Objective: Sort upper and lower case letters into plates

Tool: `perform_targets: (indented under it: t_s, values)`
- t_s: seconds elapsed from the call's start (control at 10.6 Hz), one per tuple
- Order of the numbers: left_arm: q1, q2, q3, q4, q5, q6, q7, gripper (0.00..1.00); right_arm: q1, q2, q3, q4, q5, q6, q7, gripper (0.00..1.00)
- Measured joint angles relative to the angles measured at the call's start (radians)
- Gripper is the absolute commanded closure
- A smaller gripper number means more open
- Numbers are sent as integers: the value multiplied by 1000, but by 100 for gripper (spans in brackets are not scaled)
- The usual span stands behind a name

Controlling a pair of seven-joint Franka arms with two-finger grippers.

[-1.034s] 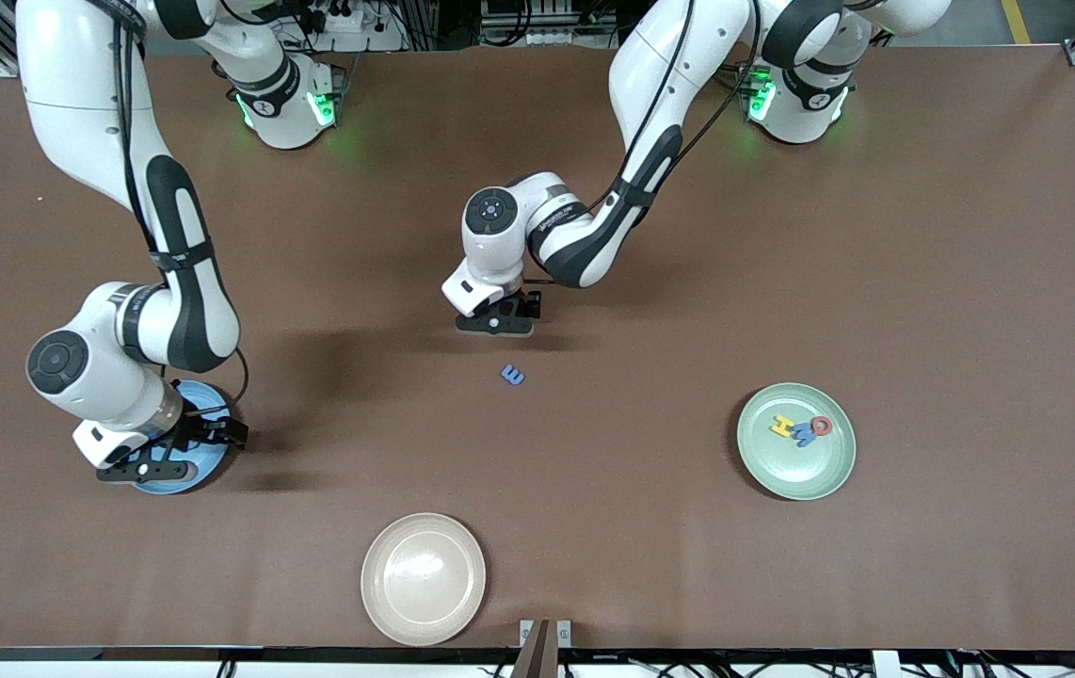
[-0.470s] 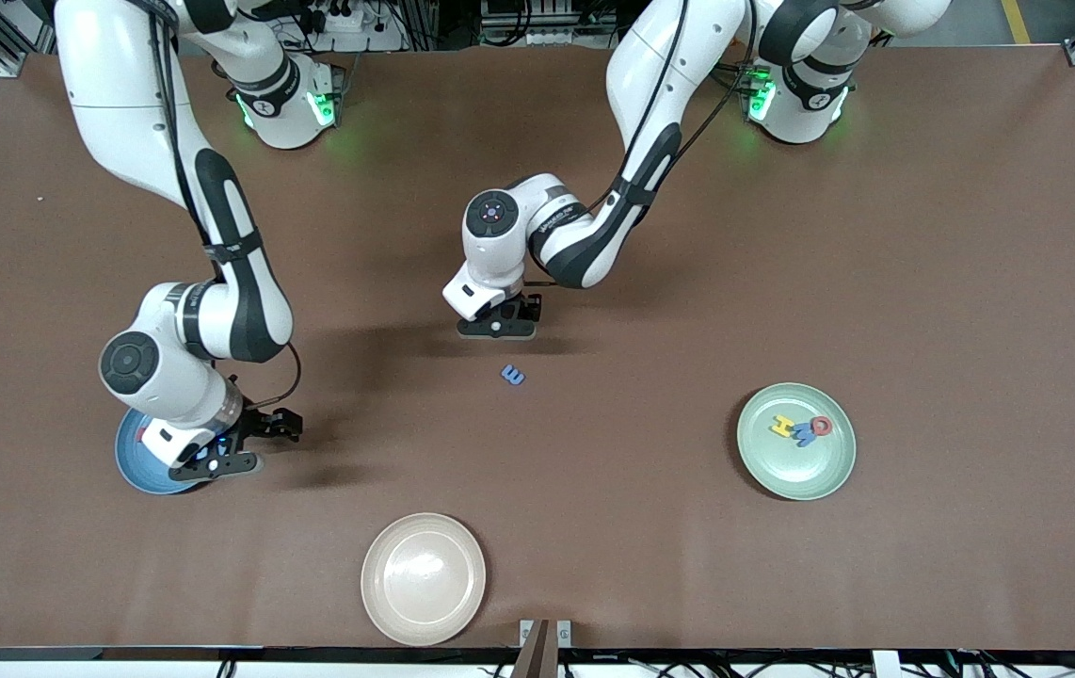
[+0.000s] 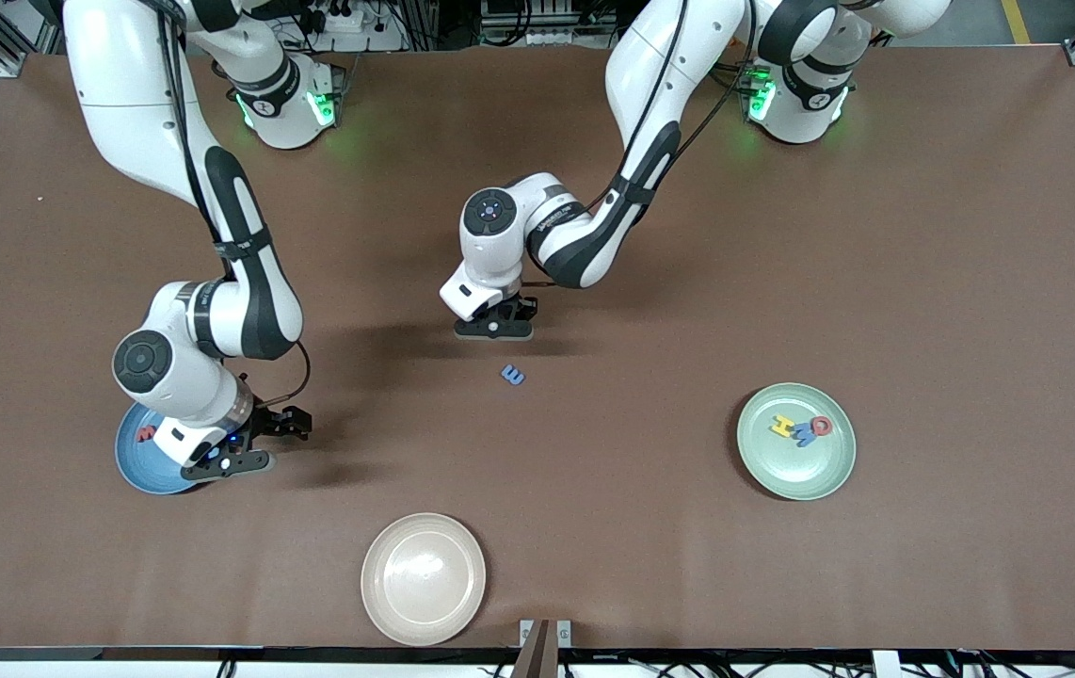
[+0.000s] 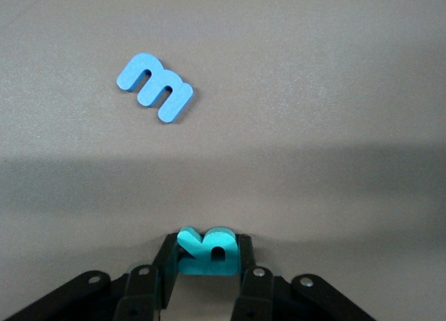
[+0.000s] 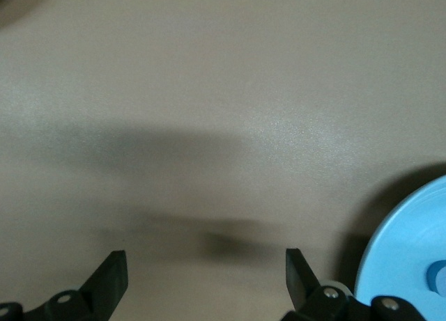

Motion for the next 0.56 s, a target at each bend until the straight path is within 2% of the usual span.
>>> perform_targets:
  t_s: [0.28,0.56]
  values:
    - [9,-17,31,7,0,-9,0,100,17,0,3,1,0,0,14,0]
    - [128,-134,67,19,0,-110,6,100,133,1,10,18,0,0,36,0]
